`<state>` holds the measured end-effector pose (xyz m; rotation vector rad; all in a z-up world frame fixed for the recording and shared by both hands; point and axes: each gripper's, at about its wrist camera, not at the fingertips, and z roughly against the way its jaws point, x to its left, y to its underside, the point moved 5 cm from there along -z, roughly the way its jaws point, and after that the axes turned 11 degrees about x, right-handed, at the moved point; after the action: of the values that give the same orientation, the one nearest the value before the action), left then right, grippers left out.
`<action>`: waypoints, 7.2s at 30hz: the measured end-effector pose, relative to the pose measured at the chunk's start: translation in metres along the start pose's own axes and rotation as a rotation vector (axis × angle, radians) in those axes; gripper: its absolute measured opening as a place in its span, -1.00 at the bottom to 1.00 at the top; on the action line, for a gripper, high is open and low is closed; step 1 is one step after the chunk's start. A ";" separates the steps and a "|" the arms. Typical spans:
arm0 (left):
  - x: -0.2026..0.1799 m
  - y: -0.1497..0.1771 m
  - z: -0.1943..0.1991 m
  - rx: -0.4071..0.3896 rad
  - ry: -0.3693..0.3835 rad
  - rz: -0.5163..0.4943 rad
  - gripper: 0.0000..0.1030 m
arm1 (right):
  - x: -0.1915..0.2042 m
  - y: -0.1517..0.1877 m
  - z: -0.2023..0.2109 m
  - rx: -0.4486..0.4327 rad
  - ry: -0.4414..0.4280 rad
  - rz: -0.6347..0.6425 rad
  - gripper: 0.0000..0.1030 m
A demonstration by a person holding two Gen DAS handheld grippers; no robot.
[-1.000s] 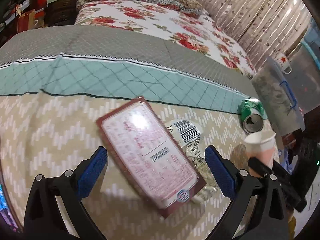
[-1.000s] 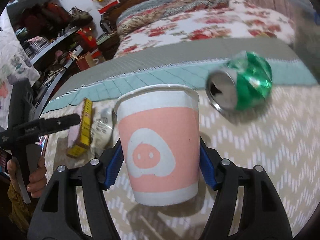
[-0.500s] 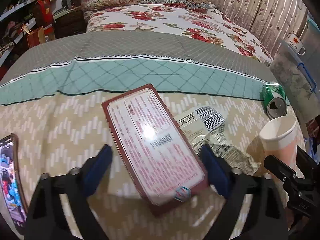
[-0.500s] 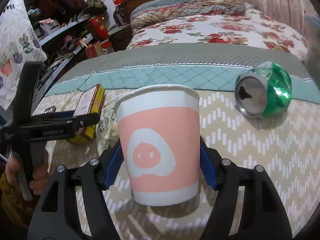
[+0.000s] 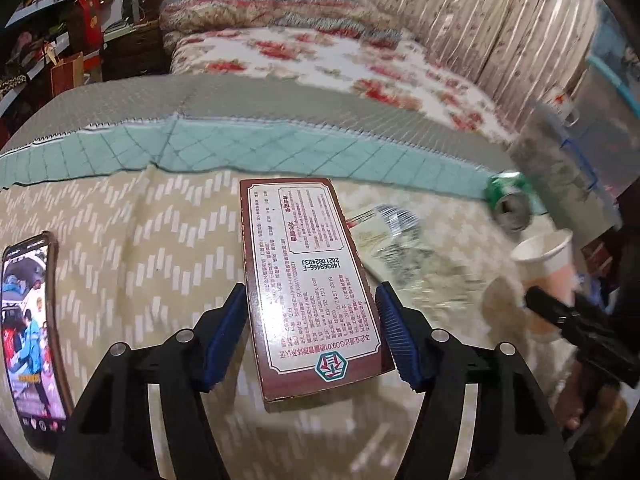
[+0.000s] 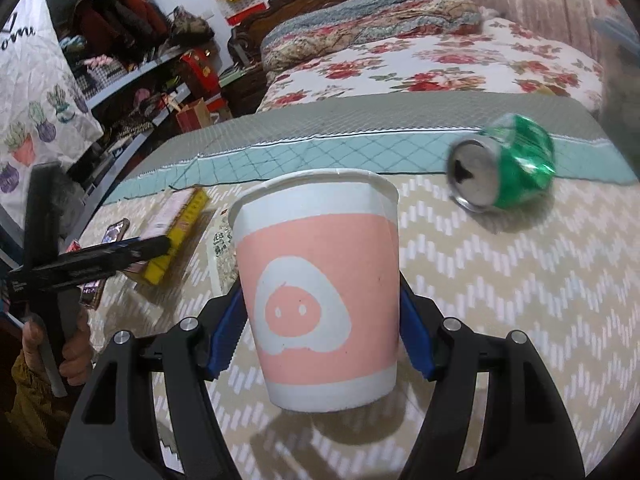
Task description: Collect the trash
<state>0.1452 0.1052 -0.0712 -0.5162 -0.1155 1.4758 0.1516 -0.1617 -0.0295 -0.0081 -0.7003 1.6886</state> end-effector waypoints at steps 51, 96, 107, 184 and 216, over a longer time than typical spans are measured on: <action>-0.419 -0.013 -0.112 0.104 0.128 -0.638 0.49 | -0.295 0.121 0.190 -0.465 0.295 -0.688 0.62; -0.244 -0.011 -0.037 -0.025 0.043 -0.379 0.56 | -0.171 0.093 0.145 -0.368 0.267 -0.617 0.63; -0.156 -0.027 -0.016 -0.074 -0.002 -0.228 0.57 | -0.148 0.079 0.109 -0.274 0.235 -0.539 0.63; -0.046 -0.036 -0.056 0.135 0.422 0.122 0.69 | 0.028 -0.031 -0.075 0.156 -0.465 -0.043 -0.31; -0.114 0.004 -0.049 0.099 0.036 -0.253 -0.59 | 0.016 -0.039 -0.055 0.198 -0.795 -0.230 -0.35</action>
<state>0.1475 -0.0181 -0.0894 -0.4309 -0.0756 1.2181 0.2029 -0.1205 -0.0508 0.8894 -1.0593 1.5070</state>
